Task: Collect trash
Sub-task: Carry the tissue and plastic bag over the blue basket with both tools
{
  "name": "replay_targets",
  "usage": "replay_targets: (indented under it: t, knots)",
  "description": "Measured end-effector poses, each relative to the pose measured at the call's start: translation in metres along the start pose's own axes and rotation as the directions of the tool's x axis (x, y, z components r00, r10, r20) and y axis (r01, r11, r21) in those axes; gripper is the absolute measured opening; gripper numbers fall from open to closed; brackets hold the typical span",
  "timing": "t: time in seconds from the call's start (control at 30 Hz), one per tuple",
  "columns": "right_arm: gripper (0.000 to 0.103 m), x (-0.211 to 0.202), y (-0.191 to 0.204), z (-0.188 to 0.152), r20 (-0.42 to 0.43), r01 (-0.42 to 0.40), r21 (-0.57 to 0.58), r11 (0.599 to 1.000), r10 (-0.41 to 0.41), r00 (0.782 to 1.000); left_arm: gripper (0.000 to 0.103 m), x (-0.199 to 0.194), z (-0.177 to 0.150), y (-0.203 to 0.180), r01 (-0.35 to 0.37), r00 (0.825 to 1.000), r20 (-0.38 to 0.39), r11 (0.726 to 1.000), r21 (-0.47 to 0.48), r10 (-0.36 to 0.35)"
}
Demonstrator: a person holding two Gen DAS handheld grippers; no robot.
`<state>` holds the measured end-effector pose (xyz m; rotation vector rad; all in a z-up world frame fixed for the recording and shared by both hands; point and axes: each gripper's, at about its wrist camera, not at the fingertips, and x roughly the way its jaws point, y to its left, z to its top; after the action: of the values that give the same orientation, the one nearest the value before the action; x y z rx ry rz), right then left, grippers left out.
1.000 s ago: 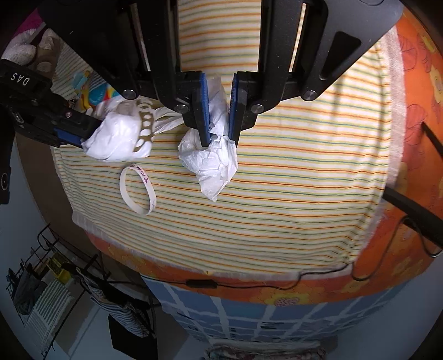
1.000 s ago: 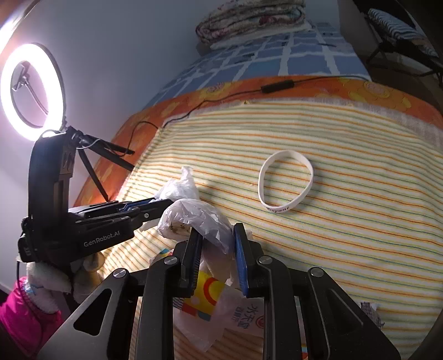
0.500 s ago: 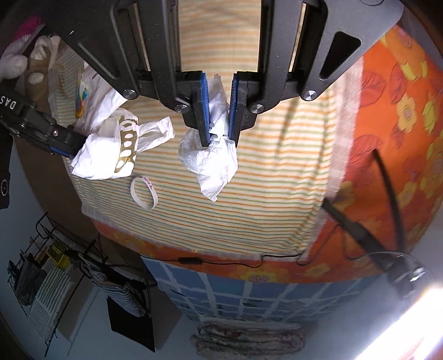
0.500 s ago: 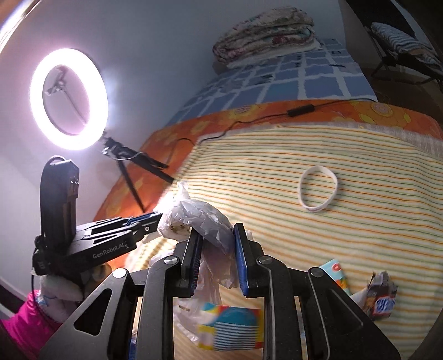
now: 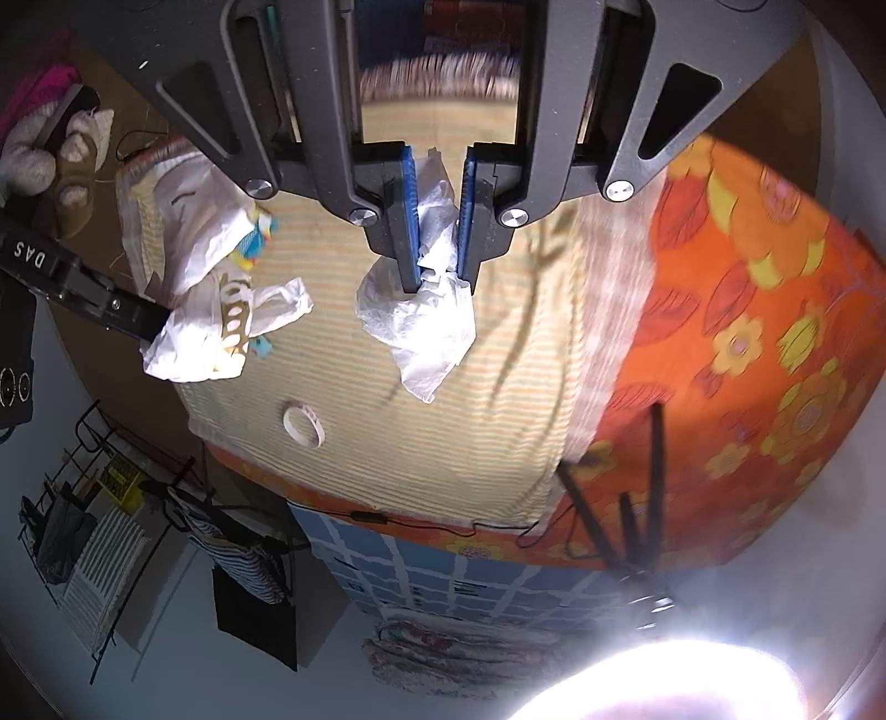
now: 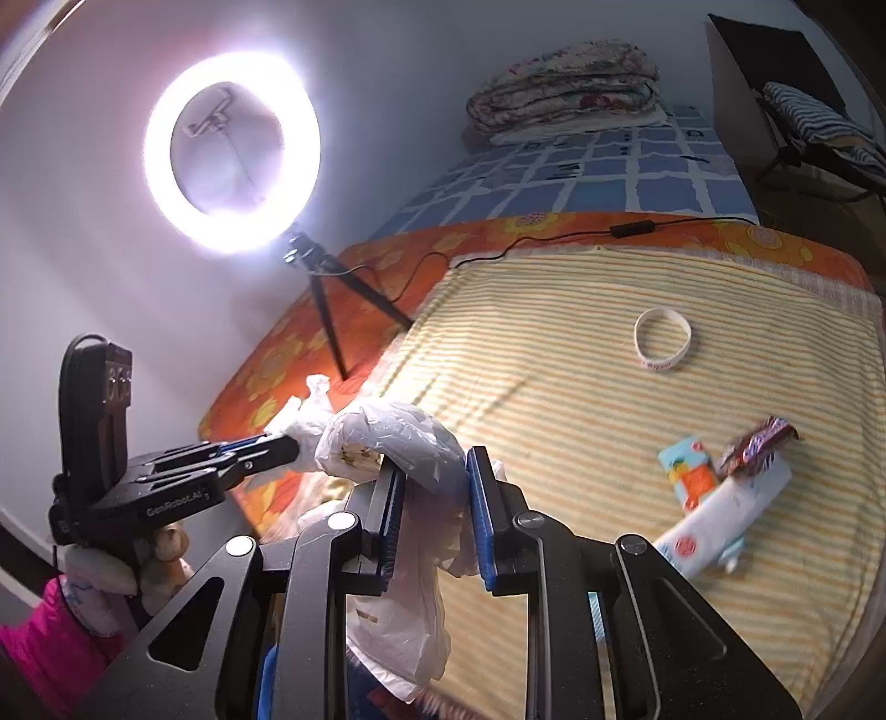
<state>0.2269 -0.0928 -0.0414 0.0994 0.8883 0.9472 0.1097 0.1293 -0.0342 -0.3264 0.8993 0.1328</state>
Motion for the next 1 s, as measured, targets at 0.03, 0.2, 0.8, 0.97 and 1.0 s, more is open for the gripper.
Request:
replay_targets:
  t: [0.03,0.2,0.8,0.97,1.0]
  knots:
    - [0.02,-0.004,0.005,-0.005,0.0,0.0,-0.004,1.0,0.0,1.0,0.01,-0.006,-0.007,0.001,0.0,1.0,0.0,1.0,-0.001,0.0]
    - [0.02,-0.018,0.024,-0.034,-0.01,-0.011,-0.013,1.0,0.01,1.0,0.01,-0.032,-0.042,0.009,0.006,1.0,0.004,1.0,-0.024,-0.006]
    - [0.021,-0.03,0.058,-0.132,-0.1,-0.038,0.008,0.999,0.038,0.994,0.01,-0.037,-0.167,0.012,-0.013,0.992,-0.123,0.997,-0.071,0.004]
    - [0.021,-0.022,0.065,-0.147,-0.146,-0.028,-0.005,1.0,0.027,0.989,0.01,-0.025,-0.186,0.015,-0.029,0.985,-0.17,0.996,-0.081,0.015]
    - [0.021,-0.019,0.066,-0.15,-0.155,-0.026,-0.008,1.0,0.025,0.988,0.01,-0.023,-0.19,0.016,-0.031,0.984,-0.18,0.996,-0.084,0.016]
